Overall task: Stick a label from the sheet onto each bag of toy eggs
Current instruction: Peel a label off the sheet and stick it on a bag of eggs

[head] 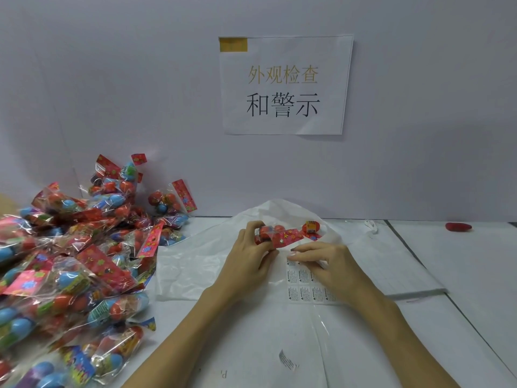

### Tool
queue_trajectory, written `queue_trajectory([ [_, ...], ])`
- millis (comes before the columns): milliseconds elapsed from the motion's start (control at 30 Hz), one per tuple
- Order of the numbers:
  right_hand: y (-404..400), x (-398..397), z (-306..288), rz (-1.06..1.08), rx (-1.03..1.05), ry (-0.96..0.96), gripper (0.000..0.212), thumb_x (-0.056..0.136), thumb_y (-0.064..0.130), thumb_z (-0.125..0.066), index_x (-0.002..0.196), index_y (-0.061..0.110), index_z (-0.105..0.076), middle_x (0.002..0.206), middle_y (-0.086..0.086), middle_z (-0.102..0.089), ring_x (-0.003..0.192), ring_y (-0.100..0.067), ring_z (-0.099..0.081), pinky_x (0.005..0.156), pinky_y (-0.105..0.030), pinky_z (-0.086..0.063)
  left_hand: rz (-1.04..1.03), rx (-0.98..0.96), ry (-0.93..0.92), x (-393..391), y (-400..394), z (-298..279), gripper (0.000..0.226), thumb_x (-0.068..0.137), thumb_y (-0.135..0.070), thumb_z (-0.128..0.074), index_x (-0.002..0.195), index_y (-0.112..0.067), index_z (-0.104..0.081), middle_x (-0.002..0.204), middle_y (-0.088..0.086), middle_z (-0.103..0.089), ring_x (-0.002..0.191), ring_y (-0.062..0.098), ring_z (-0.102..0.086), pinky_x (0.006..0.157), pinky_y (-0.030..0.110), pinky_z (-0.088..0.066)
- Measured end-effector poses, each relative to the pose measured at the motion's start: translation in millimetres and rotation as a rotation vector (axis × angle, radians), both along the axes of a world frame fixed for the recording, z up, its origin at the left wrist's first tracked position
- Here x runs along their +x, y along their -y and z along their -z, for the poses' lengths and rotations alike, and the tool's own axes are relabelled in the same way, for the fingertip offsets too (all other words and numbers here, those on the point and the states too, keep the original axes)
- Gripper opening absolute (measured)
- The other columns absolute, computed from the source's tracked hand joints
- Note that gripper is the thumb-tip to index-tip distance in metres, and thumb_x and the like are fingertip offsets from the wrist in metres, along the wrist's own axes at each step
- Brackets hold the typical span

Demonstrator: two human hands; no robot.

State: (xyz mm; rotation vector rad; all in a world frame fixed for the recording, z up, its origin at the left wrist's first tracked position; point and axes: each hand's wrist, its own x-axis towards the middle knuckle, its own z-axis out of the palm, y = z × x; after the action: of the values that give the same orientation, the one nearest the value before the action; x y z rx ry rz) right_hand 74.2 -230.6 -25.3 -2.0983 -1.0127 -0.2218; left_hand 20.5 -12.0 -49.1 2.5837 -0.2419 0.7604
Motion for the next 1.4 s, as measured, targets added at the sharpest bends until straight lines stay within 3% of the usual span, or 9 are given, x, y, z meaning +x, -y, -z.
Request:
queue_trajectory([
  [267,-7.4,-3.6,4.9,0.009,0.048,0.013,0.014,0.090,0.009,-0.079,0.093,0.020,-0.073,0.096,0.015,-0.070,0.099,-0.005,-0.066,0.091,-0.023,-0.050,0.005,-0.027,0.000,-0.5,2.4,-3.6,0.017,0.102,-0.019,-0.064,0.112,-0.012,-0.076,0.142,0.008,-0.045,0.120,0.029,-0.052,0.098,0.038,-0.050],
  [333,-10.0,-3.6,5.4,0.031,0.050,0.043,0.012,0.091,0.009,-0.079,0.091,0.019,-0.072,0.099,0.009,-0.067,0.101,-0.007,-0.064,0.094,-0.028,-0.050,0.005,-0.033,-0.014,-0.4,3.1,-4.0,0.016,0.101,-0.019,-0.065,0.111,-0.012,-0.076,0.141,0.008,-0.045,0.120,0.028,-0.052,0.097,0.038,-0.050],
  [400,-10.8,-4.6,2.6,0.054,0.134,0.015,0.012,0.092,0.010,-0.078,0.091,0.020,-0.071,0.109,0.008,-0.065,0.111,-0.006,-0.062,0.099,-0.021,-0.047,-0.001,-0.083,-0.028,0.2,1.6,-4.8,0.015,0.100,-0.018,-0.068,0.111,-0.012,-0.077,0.139,0.007,-0.046,0.118,0.025,-0.054,0.098,0.035,-0.051],
  [467,-10.6,-6.4,-1.6,0.088,0.293,-0.060,0.012,0.092,0.009,-0.077,0.092,0.020,-0.072,0.114,0.009,-0.067,0.114,-0.007,-0.064,0.098,-0.016,-0.048,0.006,-0.201,-0.017,0.3,-1.1,-8.5,0.015,0.098,-0.015,-0.071,0.112,-0.013,-0.076,0.133,0.003,-0.046,0.110,0.014,-0.058,0.098,0.024,-0.050],
  [533,-10.0,-7.8,-6.2,0.119,0.462,-0.200,0.010,0.093,0.009,-0.076,0.093,0.019,-0.074,0.106,0.007,-0.074,0.101,-0.012,-0.071,0.089,-0.019,-0.054,-0.018,-0.372,0.024,-0.7,-2.3,-15.8,0.019,0.098,-0.014,-0.071,0.117,-0.018,-0.074,0.126,-0.001,-0.047,0.099,-0.001,-0.059,0.091,0.010,-0.046],
  [667,-9.3,-14.3,-14.4,0.115,0.704,-0.532,0.007,0.094,0.013,-0.076,0.100,0.015,-0.075,0.096,-0.002,-0.079,0.084,-0.016,-0.074,0.075,-0.022,-0.059,-0.039,-0.889,0.035,-4.5,-0.6,-33.5,0.028,0.103,-0.010,-0.063,0.112,-0.035,-0.073,0.116,-0.002,-0.068,0.094,0.012,-0.069,0.078,0.027,-0.061],
  [800,-15.4,-25.9,-18.0,0.070,0.792,-0.600,0.022,0.091,0.011,-0.078,0.109,0.022,-0.073,0.094,-0.005,-0.078,0.088,-0.020,-0.077,0.076,-0.020,-0.059,0.085,-1.189,-0.059,-9.8,8.4,-42.4,0.025,0.101,-0.012,-0.068,0.119,-0.028,-0.073,0.119,-0.002,-0.074,0.103,0.022,-0.075,0.072,0.031,-0.063],
  [1033,-27.0,-35.9,-16.4,0.120,0.651,-0.275,0.046,0.092,0.009,-0.077,0.129,0.027,-0.058,0.092,0.007,-0.074,0.091,-0.015,-0.075,0.082,-0.021,-0.059,0.220,-1.164,-0.140,-14.3,29.6,-45.0,0.034,0.095,-0.011,-0.075,0.122,-0.032,-0.072,0.116,-0.004,-0.073,0.095,0.024,-0.077,0.073,0.031,-0.063],
  [1400,-27.5,-35.6,-15.6,0.206,0.647,-0.329,0.037,0.090,0.016,-0.079,0.118,0.033,-0.061,0.093,0.015,-0.075,0.095,-0.008,-0.074,0.083,-0.020,-0.060,0.207,-1.209,-0.165,-15.0,38.1,-47.6,0.022,0.102,-0.028,-0.064,0.122,-0.035,-0.070,0.117,-0.006,-0.074,0.100,0.021,-0.076,0.074,0.029,-0.062],
])
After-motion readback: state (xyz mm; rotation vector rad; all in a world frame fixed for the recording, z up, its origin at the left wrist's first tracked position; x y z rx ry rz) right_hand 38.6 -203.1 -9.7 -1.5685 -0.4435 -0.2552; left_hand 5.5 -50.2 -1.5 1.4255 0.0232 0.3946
